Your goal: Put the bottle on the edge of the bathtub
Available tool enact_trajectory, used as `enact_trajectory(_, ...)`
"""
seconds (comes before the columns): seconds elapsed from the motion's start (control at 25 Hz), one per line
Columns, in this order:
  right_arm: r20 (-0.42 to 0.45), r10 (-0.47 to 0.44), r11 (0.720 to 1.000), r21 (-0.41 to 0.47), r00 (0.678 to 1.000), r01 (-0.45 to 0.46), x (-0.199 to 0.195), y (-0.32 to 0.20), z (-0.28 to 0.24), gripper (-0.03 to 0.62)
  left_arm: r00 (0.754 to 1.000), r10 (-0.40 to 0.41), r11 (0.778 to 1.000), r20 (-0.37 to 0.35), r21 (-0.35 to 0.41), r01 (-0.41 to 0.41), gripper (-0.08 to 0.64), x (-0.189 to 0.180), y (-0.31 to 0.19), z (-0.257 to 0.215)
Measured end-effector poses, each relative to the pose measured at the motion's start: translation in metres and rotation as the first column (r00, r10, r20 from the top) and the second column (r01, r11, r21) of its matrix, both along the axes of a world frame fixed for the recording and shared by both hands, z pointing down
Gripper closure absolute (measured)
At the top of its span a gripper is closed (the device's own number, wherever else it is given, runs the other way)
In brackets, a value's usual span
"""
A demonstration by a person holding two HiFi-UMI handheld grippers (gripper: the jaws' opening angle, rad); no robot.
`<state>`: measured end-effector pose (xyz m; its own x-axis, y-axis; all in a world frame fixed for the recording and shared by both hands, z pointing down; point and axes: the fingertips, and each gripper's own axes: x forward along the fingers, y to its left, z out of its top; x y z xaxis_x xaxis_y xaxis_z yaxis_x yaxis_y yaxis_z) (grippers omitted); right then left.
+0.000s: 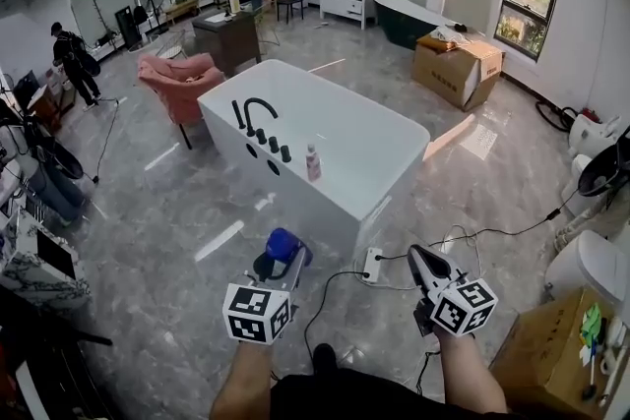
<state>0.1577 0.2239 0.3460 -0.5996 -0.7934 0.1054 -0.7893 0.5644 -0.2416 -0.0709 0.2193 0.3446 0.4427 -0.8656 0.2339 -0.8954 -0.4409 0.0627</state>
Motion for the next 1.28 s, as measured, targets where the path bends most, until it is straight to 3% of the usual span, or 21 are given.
enact_trajectory(0.64, -0.086, 0.015, 0.998, -0.067, 0.996, -0.021, -0.049, -0.041, 0.007, 0.58, 0.997, -0.001, 1.0, -0.072, -0.024, -0.001, 0.403, -0.071, -0.052, 0.013)
enact_trajectory(0.92, -0.074, -0.02, 0.996, -0.093, 0.997, 0.014, -0.062, -0.068, 0.019, 0.58, 0.998, -0.009, 0.998, -0.066, -0.061, 0.005, 0.403, -0.074, -0.07, 0.03)
enact_trajectory(1.28, -0.041, -0.098, 0.991, -0.099, 0.994, 0.094, -0.071, -0.137, 0.032, 0.58, 0.999, -0.034, 0.995, -0.031, -0.096, 0.031, 0.403, -0.062, -0.122, 0.046)
